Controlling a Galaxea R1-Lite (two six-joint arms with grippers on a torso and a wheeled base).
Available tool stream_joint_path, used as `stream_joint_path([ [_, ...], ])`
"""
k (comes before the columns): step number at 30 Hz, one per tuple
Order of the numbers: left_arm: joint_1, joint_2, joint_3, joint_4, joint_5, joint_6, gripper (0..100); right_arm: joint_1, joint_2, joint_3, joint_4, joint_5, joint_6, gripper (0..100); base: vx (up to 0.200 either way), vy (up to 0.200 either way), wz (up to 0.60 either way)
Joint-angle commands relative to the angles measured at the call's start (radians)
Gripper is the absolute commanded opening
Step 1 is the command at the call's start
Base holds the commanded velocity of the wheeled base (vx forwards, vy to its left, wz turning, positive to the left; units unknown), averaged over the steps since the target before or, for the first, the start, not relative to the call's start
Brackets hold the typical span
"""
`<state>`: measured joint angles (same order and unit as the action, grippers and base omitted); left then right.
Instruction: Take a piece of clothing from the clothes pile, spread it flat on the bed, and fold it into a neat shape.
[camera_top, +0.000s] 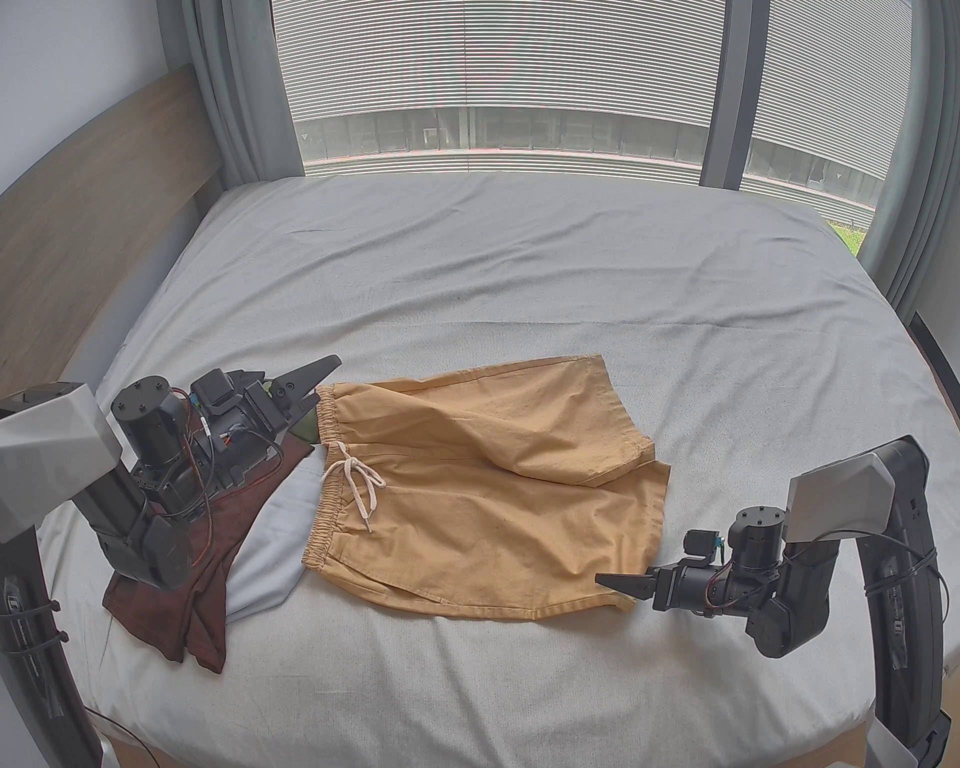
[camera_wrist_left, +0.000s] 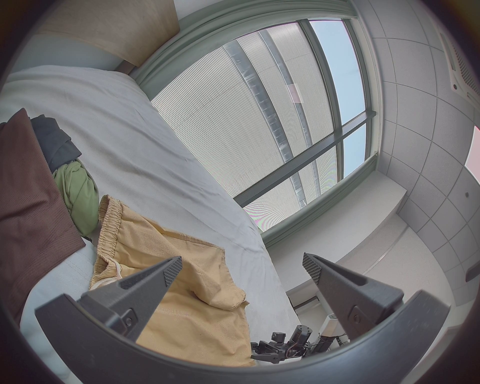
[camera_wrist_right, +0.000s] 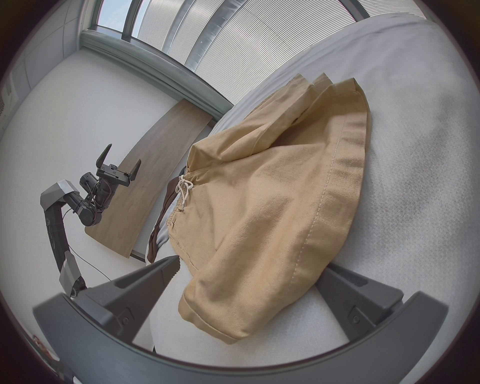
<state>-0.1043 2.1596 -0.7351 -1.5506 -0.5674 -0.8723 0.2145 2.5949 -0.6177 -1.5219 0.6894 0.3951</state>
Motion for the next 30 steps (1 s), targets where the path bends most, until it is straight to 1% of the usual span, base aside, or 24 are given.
stream_joint_path([
  [1, 0.000, -0.001, -0.001, 0.000, 0.000, 0.000, 100, 0.005, -0.065, 0.070, -0.020, -0.002, 0.001, 100, 0.000, 0.000, 0.00],
  [5, 0.001, 0.002, -0.001, 0.000, 0.000, 0.000, 100, -0.009, -0.157, 0.154, -0.020, 0.009, 0.001, 100, 0.000, 0.000, 0.00],
  [8, 0.001, 0.002, -0.001, 0.000, 0.000, 0.000, 100, -0.027, -0.200, 0.185, -0.020, 0.024, 0.002, 100, 0.000, 0.000, 0.00],
  [10, 0.003, 0.003, 0.000, 0.000, 0.000, 0.000, 100, -0.058, -0.240, 0.219, -0.020, 0.045, 0.001, 100, 0.000, 0.000, 0.00],
  [17, 0.003, 0.008, 0.022, 0.000, 0.000, 0.018, 100, -0.132, -0.249, 0.259, -0.020, 0.050, -0.013, 100, 0.000, 0.000, 0.00],
  [21, 0.008, 0.011, 0.103, 0.001, -0.003, 0.062, 100, -0.168, -0.214, 0.269, -0.020, 0.045, -0.076, 100, 0.000, 0.000, 0.00],
  [22, 0.011, 0.014, 0.125, 0.001, -0.005, 0.081, 100, -0.168, -0.214, 0.269, -0.020, 0.045, -0.076, 100, 0.000, 0.000, 0.00],
  [23, 0.014, 0.017, 0.141, 0.001, -0.005, 0.095, 100, -0.179, -0.190, 0.271, -0.020, 0.041, -0.113, 100, 0.000, 0.000, 0.00],
  [24, 0.015, 0.025, 0.166, 0.001, -0.003, 0.113, 100, -0.181, -0.182, 0.273, -0.020, 0.041, -0.127, 100, 0.000, 0.000, 0.00],
  [26, 0.028, 0.036, 0.210, 0.001, -0.003, 0.145, 100, -0.181, -0.177, 0.280, -0.020, 0.039, -0.139, 100, 0.000, 0.000, 0.00],
  [27, 0.029, 0.036, 0.215, 0.001, -0.003, 0.147, 100, -0.181, -0.177, 0.280, -0.020, 0.039, -0.139, 100, 0.000, 0.000, 0.00],
  [28, 0.041, 0.039, 0.258, 0.003, -0.006, 0.177, 100, -0.181, -0.177, 0.285, -0.020, 0.039, -0.144, 100, 0.000, 0.000, 0.00],
  [30, 0.047, 0.049, 0.304, 0.004, -0.005, 0.200, 100, -0.179, -0.179, 0.285, -0.020, 0.039, -0.145, 100, 0.000, 0.000, 0.00],
])
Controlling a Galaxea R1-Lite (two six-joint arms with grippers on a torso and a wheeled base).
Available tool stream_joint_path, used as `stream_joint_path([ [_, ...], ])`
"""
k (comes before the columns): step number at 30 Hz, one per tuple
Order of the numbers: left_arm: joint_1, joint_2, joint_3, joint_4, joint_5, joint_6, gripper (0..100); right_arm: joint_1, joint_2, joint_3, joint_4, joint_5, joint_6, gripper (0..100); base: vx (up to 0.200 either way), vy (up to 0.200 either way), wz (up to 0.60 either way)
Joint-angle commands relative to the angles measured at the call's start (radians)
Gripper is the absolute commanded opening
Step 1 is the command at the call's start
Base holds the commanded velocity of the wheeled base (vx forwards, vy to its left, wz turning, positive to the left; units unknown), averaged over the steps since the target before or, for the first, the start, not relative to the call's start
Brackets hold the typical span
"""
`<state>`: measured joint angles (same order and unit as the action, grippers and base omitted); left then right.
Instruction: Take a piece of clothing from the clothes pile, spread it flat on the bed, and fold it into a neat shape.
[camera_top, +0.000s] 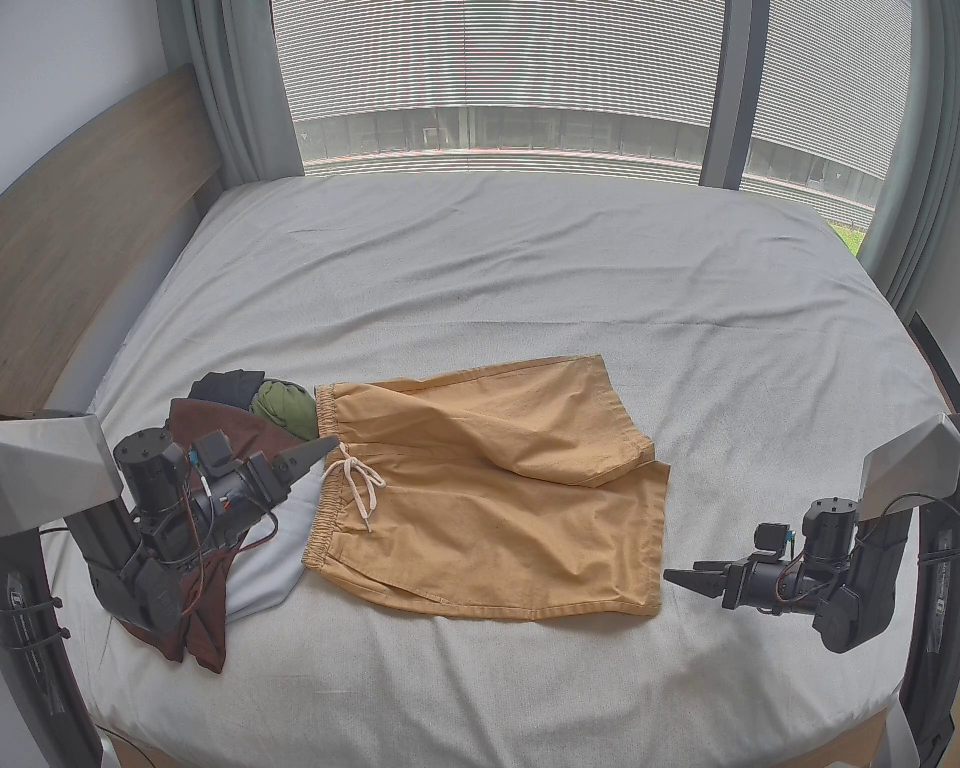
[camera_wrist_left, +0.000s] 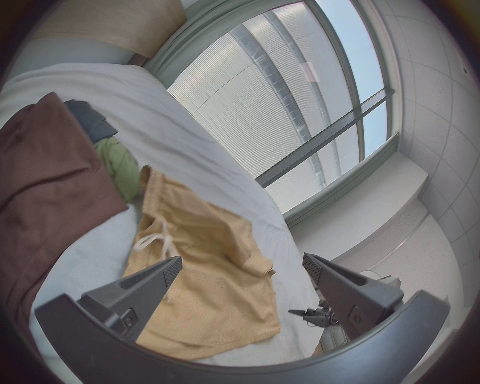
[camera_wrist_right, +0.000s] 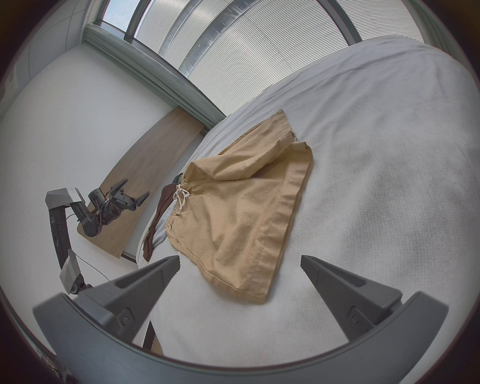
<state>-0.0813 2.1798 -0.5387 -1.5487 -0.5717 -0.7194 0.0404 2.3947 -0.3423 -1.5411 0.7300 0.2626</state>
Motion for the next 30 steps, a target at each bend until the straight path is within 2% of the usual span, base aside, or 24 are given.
stream_joint_path([
  [1, 0.025, 0.038, 0.121, 0.001, 0.001, 0.049, 100, -0.004, 0.021, 0.008, -0.001, -0.001, -0.013, 100, 0.000, 0.000, 0.00],
  [5, 0.028, 0.094, 0.148, 0.002, 0.018, 0.066, 100, 0.003, 0.023, 0.008, -0.002, -0.012, -0.014, 100, 0.000, 0.000, 0.00],
  [13, 0.048, 0.192, 0.125, 0.006, 0.113, 0.069, 100, 0.006, 0.023, 0.008, -0.001, -0.026, -0.014, 100, 0.000, 0.000, 0.00],
  [30, 0.046, 0.293, 0.089, 0.004, 0.107, 0.067, 100, 0.003, 0.023, 0.009, -0.002, -0.024, -0.014, 100, 0.000, 0.000, 0.00],
])
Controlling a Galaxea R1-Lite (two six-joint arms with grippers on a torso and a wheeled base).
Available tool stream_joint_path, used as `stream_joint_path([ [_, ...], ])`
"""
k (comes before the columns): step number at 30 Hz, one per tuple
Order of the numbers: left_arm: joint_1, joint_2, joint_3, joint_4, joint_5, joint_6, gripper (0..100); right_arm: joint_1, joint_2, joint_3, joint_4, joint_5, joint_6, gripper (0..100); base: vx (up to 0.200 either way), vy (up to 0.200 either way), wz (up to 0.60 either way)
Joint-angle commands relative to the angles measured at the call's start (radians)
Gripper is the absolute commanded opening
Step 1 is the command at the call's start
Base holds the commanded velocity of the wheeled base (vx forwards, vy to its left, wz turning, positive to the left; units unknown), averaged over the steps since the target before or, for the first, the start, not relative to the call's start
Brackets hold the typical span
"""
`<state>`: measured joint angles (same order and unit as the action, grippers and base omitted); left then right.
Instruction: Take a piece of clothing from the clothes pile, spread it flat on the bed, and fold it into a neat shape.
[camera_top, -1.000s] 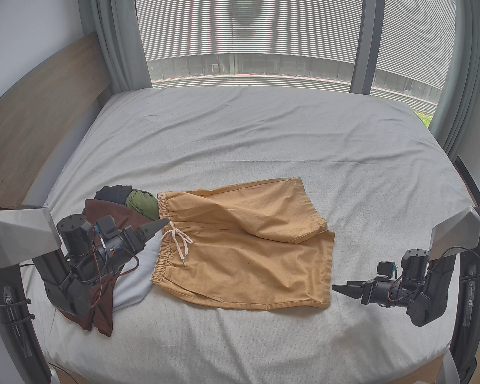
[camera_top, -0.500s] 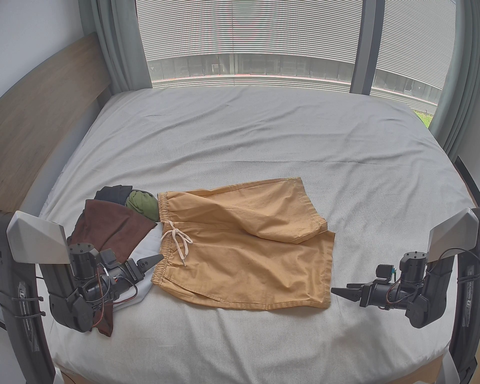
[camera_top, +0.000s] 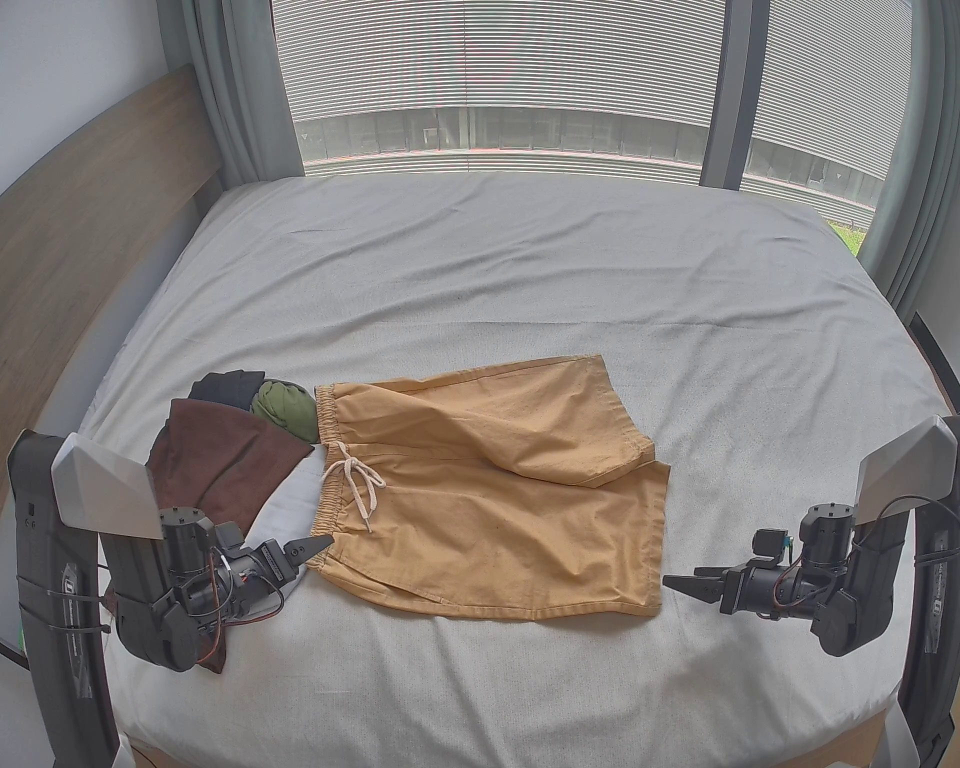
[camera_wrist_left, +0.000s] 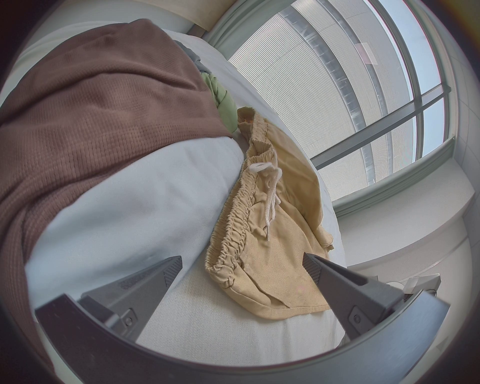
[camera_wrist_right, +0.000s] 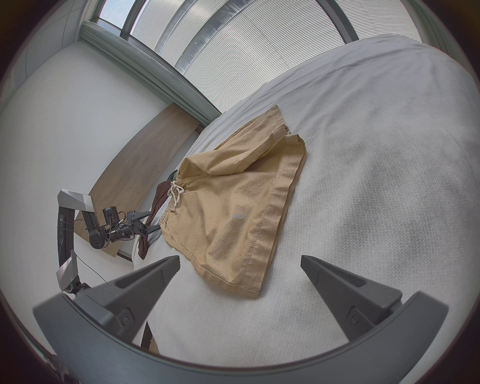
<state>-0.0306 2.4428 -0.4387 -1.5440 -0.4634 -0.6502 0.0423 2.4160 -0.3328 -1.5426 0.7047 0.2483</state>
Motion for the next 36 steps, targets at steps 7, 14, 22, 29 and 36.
stream_joint_path([
  [7, -0.008, 0.044, -0.035, -0.001, -0.004, -0.002, 100, 0.004, 0.003, 0.000, -0.001, -0.001, 0.000, 100, 0.000, 0.000, 0.00],
  [14, -0.009, 0.045, -0.046, -0.001, -0.004, -0.002, 0, 0.005, 0.003, 0.003, 0.001, -0.001, 0.000, 100, 0.000, 0.000, 0.00],
  [22, -0.009, 0.050, -0.048, -0.002, -0.004, 0.000, 0, 0.048, 0.057, 0.004, 0.001, -0.001, 0.002, 100, 0.000, 0.000, 0.00],
  [29, -0.009, 0.050, -0.046, -0.002, -0.006, 0.004, 0, 0.077, 0.098, -0.012, -0.001, -0.002, 0.008, 100, 0.000, 0.000, 0.00],
  [36, -0.009, 0.051, -0.044, -0.002, -0.006, 0.007, 0, 0.105, 0.167, -0.065, -0.001, -0.073, 0.017, 100, 0.000, 0.000, 0.00],
])
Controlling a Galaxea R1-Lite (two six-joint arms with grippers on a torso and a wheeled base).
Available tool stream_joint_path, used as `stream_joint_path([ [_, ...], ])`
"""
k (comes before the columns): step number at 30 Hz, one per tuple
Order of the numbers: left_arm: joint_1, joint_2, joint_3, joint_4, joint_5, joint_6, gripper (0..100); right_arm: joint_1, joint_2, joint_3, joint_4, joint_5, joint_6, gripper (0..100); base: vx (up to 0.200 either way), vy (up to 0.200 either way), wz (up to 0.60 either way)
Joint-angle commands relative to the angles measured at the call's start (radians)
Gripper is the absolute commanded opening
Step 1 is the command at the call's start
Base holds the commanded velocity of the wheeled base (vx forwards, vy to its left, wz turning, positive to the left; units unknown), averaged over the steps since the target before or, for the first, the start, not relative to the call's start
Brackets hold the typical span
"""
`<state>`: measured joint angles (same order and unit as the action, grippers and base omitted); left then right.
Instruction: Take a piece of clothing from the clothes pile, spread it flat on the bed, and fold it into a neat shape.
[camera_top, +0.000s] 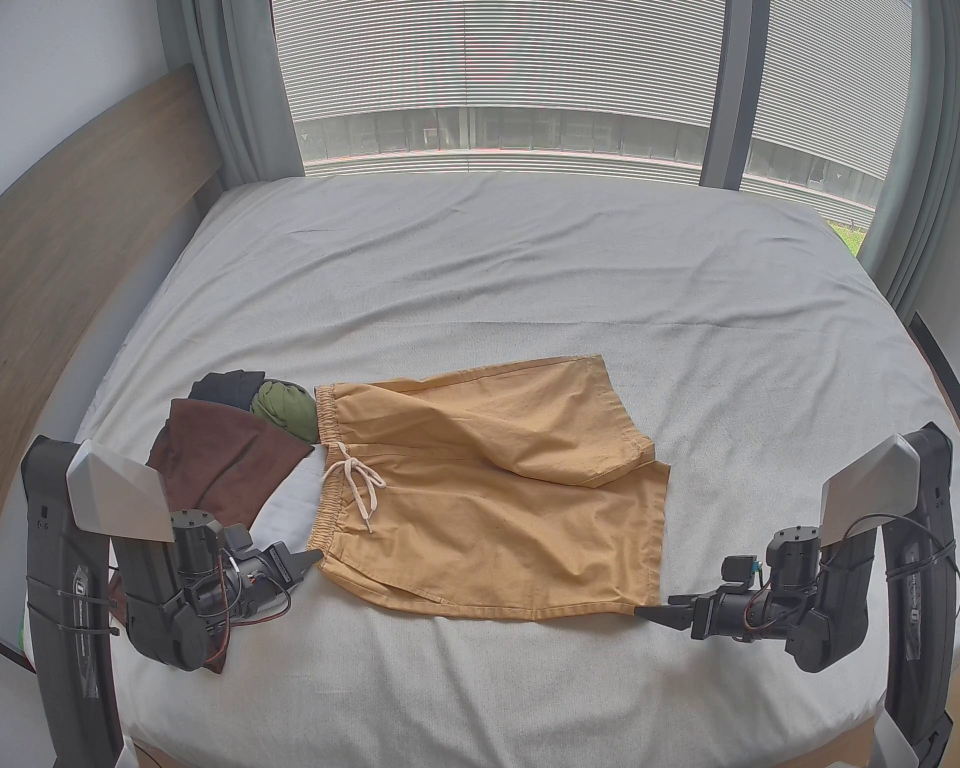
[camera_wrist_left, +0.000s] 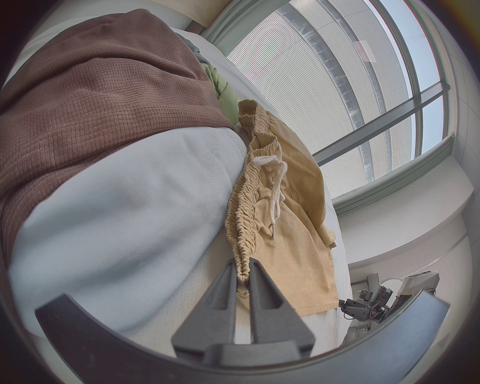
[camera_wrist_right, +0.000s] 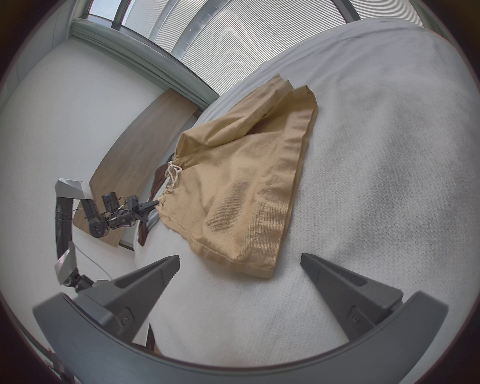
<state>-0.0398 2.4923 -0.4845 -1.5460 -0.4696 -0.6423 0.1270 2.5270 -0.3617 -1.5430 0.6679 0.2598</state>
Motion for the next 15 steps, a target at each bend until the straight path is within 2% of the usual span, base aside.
stream_joint_path([
  [1, 0.000, 0.002, 0.000, 0.000, 0.000, 0.000, 0, 0.022, 0.058, -0.045, 0.000, -0.040, 0.006, 100, 0.000, 0.000, 0.00],
  [4, 0.000, 0.002, 0.000, 0.000, 0.000, 0.001, 0, 0.034, 0.058, -0.065, 0.001, -0.042, 0.013, 100, 0.000, 0.000, 0.00],
  [10, 0.000, 0.002, 0.000, -0.002, -0.001, 0.001, 0, 0.086, 0.047, -0.097, 0.001, -0.050, 0.116, 100, 0.000, 0.000, 0.00],
  [12, 0.000, 0.002, 0.000, -0.002, 0.000, 0.003, 0, 0.109, 0.045, -0.114, 0.001, -0.083, 0.150, 100, 0.000, 0.000, 0.00],
  [15, 0.000, 0.003, 0.000, -0.002, 0.000, 0.003, 0, 0.125, 0.044, -0.120, 0.001, -0.093, 0.176, 100, 0.000, 0.000, 0.00],
])
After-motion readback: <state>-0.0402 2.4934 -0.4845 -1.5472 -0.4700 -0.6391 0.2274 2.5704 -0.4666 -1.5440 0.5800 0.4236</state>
